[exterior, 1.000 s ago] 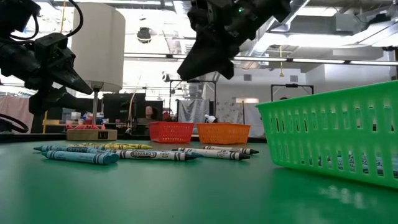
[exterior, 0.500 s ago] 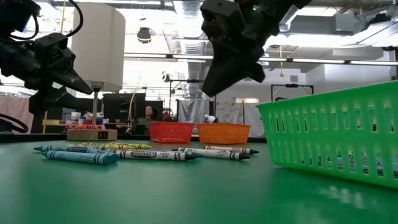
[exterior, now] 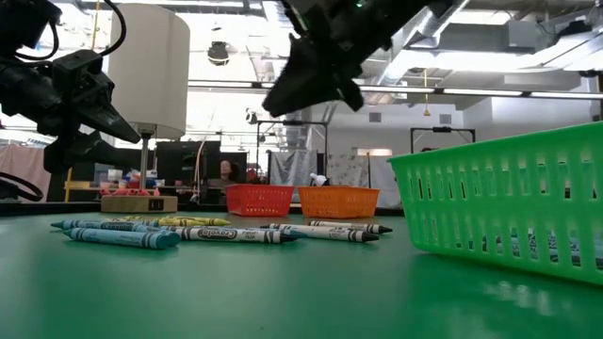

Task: Sort crayons
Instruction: Put the light green crayon into the red bin

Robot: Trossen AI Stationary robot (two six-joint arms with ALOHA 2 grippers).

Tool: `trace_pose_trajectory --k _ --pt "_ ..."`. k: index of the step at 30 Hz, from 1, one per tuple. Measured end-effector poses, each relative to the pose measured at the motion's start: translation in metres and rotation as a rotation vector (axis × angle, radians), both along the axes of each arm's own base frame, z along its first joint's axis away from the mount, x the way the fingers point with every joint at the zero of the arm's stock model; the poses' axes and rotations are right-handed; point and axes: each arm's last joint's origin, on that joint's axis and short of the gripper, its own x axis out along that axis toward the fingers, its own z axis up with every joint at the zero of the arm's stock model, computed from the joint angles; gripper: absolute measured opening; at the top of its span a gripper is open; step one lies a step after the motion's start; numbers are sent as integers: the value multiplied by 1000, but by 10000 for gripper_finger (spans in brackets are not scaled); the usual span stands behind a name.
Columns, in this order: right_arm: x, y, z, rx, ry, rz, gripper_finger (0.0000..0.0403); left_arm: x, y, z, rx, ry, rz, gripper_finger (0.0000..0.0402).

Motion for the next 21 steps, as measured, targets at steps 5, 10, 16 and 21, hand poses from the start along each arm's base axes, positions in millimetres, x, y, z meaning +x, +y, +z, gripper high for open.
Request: trace_pose_trajectory --k 5,10,16,21 --pt "9 -8 -1 -84 -47 16 56 0 0 0 0 0 0 215" --pt "22 -15 -14 -121 -72 13 56 0 0 0 0 0 -1 215" --pt "39 -17 -27 -180 -48 18 56 0 0 0 -3 0 -6 215" --pt "54 -16 -33 -234 -39 12 56 0 0 0 -3 1 -5 215"
